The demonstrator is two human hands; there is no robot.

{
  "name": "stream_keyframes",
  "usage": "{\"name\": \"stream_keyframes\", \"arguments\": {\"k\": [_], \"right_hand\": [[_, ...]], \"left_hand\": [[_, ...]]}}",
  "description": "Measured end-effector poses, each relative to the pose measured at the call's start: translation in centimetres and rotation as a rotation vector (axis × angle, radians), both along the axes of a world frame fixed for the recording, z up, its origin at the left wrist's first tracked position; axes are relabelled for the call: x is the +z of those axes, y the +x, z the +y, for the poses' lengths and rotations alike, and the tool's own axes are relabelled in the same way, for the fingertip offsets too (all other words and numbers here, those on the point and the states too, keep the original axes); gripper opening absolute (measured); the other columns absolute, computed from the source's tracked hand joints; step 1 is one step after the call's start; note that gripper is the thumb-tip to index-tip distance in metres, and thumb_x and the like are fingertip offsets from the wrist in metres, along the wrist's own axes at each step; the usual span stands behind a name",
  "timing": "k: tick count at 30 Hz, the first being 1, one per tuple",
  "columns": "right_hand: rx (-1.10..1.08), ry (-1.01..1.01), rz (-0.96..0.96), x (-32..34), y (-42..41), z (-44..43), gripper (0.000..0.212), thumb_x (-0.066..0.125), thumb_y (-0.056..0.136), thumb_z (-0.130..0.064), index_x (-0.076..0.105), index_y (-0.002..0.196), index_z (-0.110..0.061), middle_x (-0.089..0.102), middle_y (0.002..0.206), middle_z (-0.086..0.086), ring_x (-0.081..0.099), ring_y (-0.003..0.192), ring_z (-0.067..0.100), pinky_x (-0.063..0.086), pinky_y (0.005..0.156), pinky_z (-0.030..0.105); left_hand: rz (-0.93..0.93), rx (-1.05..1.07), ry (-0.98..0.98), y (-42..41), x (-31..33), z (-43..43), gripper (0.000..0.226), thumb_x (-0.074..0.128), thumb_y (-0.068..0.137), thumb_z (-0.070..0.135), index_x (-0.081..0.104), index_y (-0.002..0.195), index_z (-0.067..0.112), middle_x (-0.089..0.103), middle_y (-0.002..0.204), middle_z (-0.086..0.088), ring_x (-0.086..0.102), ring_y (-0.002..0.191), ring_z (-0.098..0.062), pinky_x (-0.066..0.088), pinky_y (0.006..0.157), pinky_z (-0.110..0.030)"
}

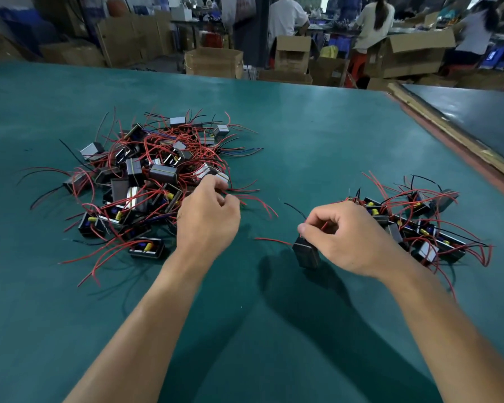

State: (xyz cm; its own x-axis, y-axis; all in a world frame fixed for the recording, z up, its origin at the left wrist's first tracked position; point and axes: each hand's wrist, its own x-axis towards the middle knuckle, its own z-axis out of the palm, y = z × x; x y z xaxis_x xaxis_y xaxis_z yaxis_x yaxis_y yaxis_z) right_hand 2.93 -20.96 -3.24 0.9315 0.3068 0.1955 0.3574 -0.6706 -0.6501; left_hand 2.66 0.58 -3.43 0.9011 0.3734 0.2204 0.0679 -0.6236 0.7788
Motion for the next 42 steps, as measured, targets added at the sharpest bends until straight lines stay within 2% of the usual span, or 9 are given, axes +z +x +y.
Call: {"name": "stream_keyframes", "arguments": {"k": [3,7,11,18,24,27,31,38,42], "right_hand": [[0.01,-0.015,0.011,0.0,0.0,0.1,0.028,0.066,0.089,-0.029,0.064,0.062,-0.019,0.064,0.058,-0.008,0.057,0.055,0.009,0.048,0.06,0.028],[0.015,-0.035,0.016,0.2,-0.1,0.2,0.03,0.066,0.088,-0.031,0.061,0.06,-0.022,0.062,0.056,-0.011,0.052,0.051,0.004,0.044,0.058,0.025],[0.017,-0.047,0.019,0.3,-0.3,0.4,0.03,0.065,0.088,-0.031,0.061,0.06,-0.021,0.061,0.056,-0.011,0.052,0.052,0.004,0.046,0.06,0.027],[0.032,-0.055,0.039,0.5,-0.6,0.5,0.03,0.065,0.089,-0.03,0.06,0.061,-0.021,0.061,0.056,-0.011,0.052,0.054,0.005,0.047,0.062,0.027],[0.034,-0.027,0.025,0.5,-0.5,0.3,0.028,0.068,0.087,-0.03,0.06,0.061,-0.022,0.062,0.056,-0.012,0.053,0.051,0.004,0.045,0.059,0.025],[0.04,0.022,-0.004,0.4,-0.4,0.2,0.025,0.074,0.078,-0.022,0.054,0.063,-0.02,0.06,0.054,-0.012,0.051,0.049,0.006,0.045,0.056,0.026],[0.06,0.07,0.02,0.6,-0.3,-0.2,0.023,0.065,0.075,-0.008,0.048,0.065,-0.02,0.051,0.053,-0.01,0.044,0.049,0.008,0.04,0.055,0.028],[0.236,0.561,0.297,2.0,-0.8,-0.1,0.02,0.053,0.068,-0.003,0.054,0.081,-0.018,0.046,0.061,0.005,0.041,0.059,0.019,0.029,0.055,0.03],[0.253,0.776,0.345,2.8,-0.7,-1.0,0.037,0.048,0.063,0.0,0.056,0.098,-0.011,0.049,0.056,0.002,0.044,0.052,0.01,0.025,0.048,0.024]], "left_hand": [[0.149,0.01,0.331,0.0,-0.6,0.2,0.03,0.051,0.089,0.012,0.051,0.119,0.009,0.047,0.122,-0.011,0.043,0.115,-0.032,0.035,0.096,-0.038],[0.306,-0.019,0.505,-0.3,-0.6,-0.1,0.02,0.051,0.083,0.006,0.046,0.103,0.005,0.038,0.125,-0.016,0.034,0.117,-0.035,0.038,0.092,-0.04],[0.326,-0.037,0.642,-0.4,-1.1,-0.3,0.026,0.051,0.087,0.011,0.051,0.111,0.001,0.04,0.125,-0.015,0.036,0.117,-0.035,0.041,0.09,-0.041],[0.148,-0.024,0.543,0.2,-1.9,0.7,0.02,0.059,0.086,0.008,0.067,0.104,0.01,0.061,0.108,-0.012,0.051,0.103,-0.034,0.04,0.087,-0.036],[-0.073,-0.106,0.287,-0.2,-1.0,-0.7,0.005,0.069,0.082,0.02,0.073,0.081,0.023,0.069,0.074,0.008,0.06,0.082,-0.022,0.047,0.071,-0.032],[-0.045,-0.219,0.233,-0.7,-0.8,-1.5,0.003,0.074,0.076,0.024,0.073,0.076,0.027,0.068,0.067,0.011,0.061,0.07,-0.013,0.046,0.065,-0.027],[0.037,-0.332,0.254,-0.9,-1.0,-1.7,0.024,0.079,0.073,0.031,0.066,0.094,0.031,0.066,0.062,0.019,0.056,0.062,0.001,0.046,0.068,-0.027],[0.135,-0.386,0.263,-0.8,-0.9,-1.4,0.056,0.082,0.07,0.042,0.058,0.118,0.029,0.058,0.097,0.013,0.054,0.088,-0.013,0.048,0.084,-0.034],[0.201,-0.348,0.246,-0.9,-0.8,-1.3,0.043,0.08,0.07,0.052,0.062,0.102,0.029,0.065,0.08,0.014,0.058,0.073,-0.004,0.043,0.066,-0.027]]}}
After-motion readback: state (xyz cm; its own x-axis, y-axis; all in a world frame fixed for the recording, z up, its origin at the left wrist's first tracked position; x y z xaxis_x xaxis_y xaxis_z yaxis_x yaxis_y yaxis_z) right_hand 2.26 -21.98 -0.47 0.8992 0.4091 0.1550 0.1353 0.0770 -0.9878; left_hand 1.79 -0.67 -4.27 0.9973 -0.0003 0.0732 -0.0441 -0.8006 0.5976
